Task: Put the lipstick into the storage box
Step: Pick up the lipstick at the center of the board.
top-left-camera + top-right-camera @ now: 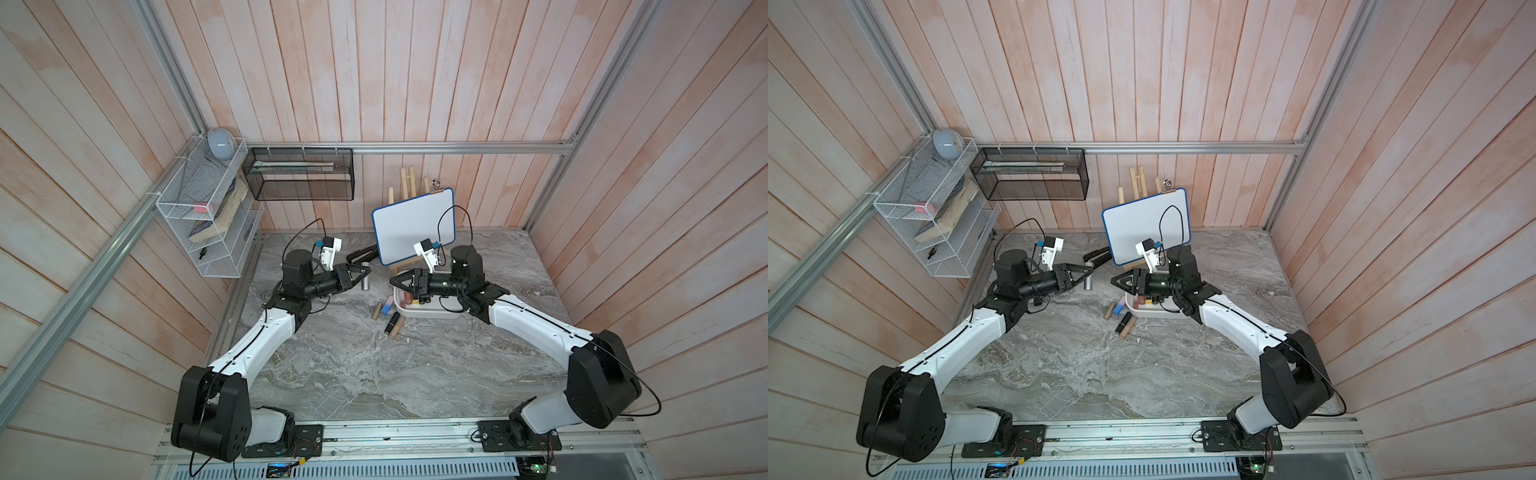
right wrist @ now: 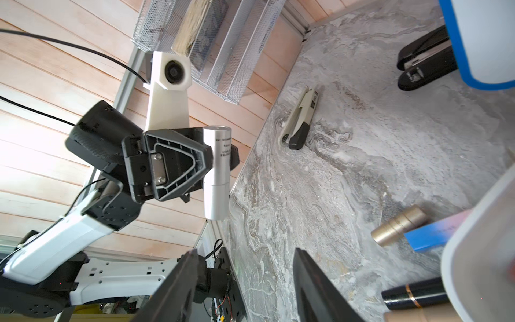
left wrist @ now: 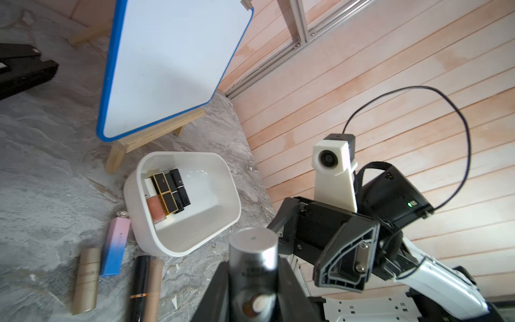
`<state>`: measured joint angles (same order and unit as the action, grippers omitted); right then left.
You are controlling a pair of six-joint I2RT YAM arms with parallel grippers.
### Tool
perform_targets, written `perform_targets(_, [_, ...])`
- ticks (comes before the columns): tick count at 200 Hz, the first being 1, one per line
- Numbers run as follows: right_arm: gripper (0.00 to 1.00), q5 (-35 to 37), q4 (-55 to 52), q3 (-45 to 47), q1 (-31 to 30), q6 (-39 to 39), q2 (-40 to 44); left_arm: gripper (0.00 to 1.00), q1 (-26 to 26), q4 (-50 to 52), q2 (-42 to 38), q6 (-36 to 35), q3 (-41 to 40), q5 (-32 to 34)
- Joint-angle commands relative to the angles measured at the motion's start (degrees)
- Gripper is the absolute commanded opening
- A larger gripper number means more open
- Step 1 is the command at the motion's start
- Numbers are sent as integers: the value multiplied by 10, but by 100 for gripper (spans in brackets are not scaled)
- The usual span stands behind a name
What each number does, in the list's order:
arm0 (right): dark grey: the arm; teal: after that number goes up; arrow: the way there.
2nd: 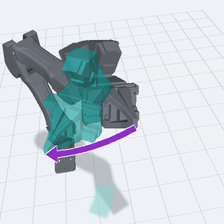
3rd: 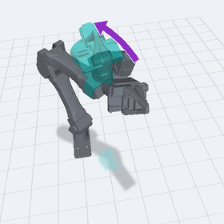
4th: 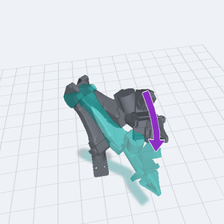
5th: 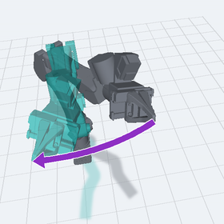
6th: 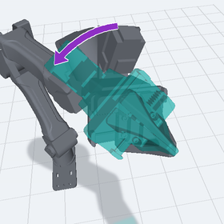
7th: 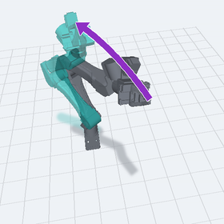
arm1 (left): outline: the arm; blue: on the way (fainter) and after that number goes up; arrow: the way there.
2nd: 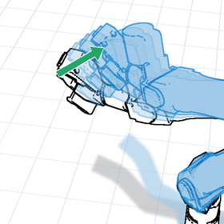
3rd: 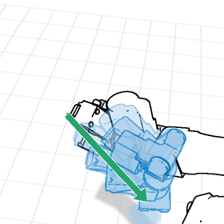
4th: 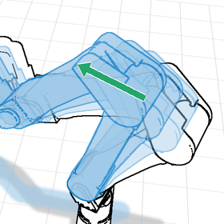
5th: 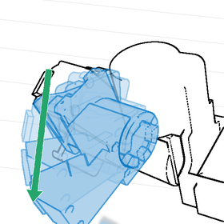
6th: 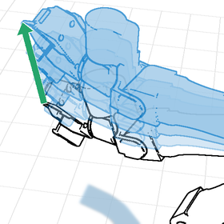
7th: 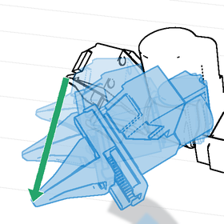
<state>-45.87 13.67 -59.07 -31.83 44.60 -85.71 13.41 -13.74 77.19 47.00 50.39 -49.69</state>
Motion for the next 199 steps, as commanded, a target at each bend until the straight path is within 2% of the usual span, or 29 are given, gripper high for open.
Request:
perform_targets(1, [59,-45,52,-19,-5,19,-9,21,-1,-127,-11,77,-12,-56])
perform_targets(49, [59,-61,57,-42,-20,21,-28,21,10,-181,-9,107,-24,-74])
perform_targets(199, [55,-73,63,-94,-60,25,-64,21,23,-180,-5,99,-20,-74])
